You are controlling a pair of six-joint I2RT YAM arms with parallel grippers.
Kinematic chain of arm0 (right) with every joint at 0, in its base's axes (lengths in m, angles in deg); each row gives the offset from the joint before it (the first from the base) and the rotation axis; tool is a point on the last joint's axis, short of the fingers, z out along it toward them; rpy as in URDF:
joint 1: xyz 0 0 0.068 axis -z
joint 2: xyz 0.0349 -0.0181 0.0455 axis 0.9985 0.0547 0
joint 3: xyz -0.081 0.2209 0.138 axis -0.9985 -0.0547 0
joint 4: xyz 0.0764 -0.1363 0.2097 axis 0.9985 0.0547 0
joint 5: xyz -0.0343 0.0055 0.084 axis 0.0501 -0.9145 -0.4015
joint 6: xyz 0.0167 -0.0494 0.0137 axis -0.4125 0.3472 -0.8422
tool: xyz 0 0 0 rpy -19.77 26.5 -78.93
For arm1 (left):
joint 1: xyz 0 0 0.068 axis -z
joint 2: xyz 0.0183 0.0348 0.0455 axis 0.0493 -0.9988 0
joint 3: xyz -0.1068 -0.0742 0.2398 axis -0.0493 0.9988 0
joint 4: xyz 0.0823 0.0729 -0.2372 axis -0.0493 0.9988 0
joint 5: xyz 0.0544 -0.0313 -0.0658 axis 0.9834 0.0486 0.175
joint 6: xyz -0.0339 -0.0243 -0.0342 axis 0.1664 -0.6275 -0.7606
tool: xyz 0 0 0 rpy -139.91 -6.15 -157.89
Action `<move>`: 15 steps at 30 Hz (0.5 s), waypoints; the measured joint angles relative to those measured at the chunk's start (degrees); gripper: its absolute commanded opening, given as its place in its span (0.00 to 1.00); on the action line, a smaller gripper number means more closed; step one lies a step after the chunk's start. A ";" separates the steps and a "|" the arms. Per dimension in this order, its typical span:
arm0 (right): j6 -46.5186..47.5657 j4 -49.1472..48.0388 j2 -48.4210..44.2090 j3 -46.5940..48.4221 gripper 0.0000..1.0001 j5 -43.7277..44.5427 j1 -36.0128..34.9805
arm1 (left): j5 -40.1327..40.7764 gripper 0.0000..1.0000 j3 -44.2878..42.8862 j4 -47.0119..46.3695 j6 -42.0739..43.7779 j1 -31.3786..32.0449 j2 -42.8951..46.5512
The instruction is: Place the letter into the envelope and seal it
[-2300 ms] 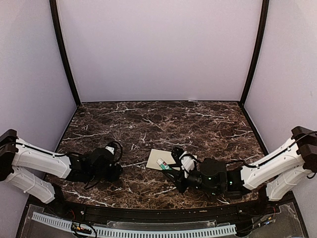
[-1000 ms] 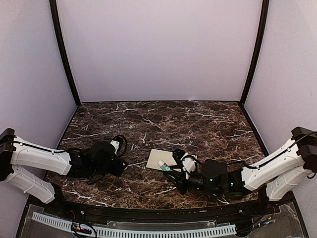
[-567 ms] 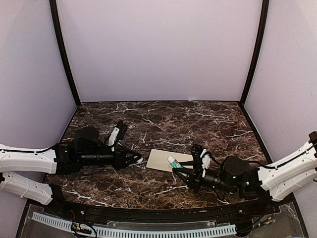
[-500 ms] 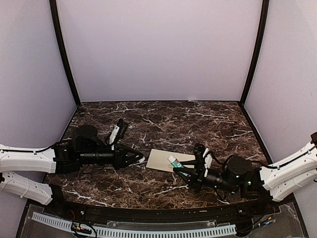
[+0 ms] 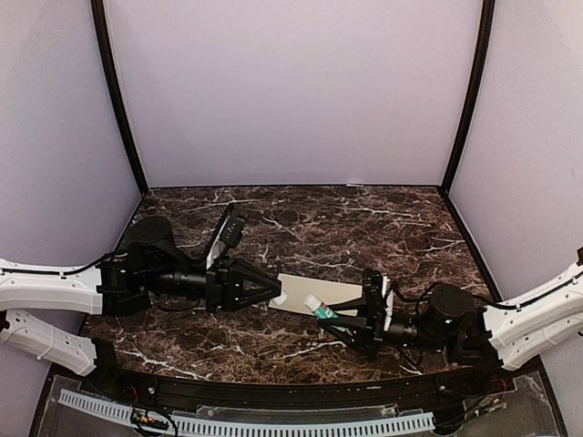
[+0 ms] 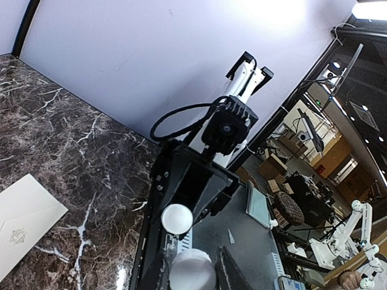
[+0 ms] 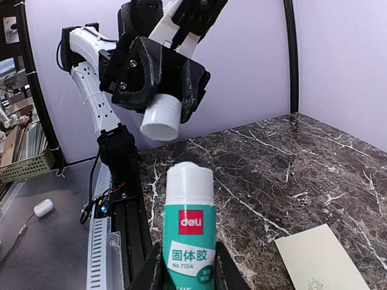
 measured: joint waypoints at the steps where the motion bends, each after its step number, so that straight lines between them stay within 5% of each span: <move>1: 0.00 0.02 0.33 0.13 0.00 -0.33 0.00 | -0.04 0.18 -0.46 -0.31 -0.15 0.50 -0.22; 15: 0.13 0.00 3.58 1.86 0.00 -2.27 0.00 | 0.28 0.18 -1.86 -2.80 -0.59 2.14 -6.10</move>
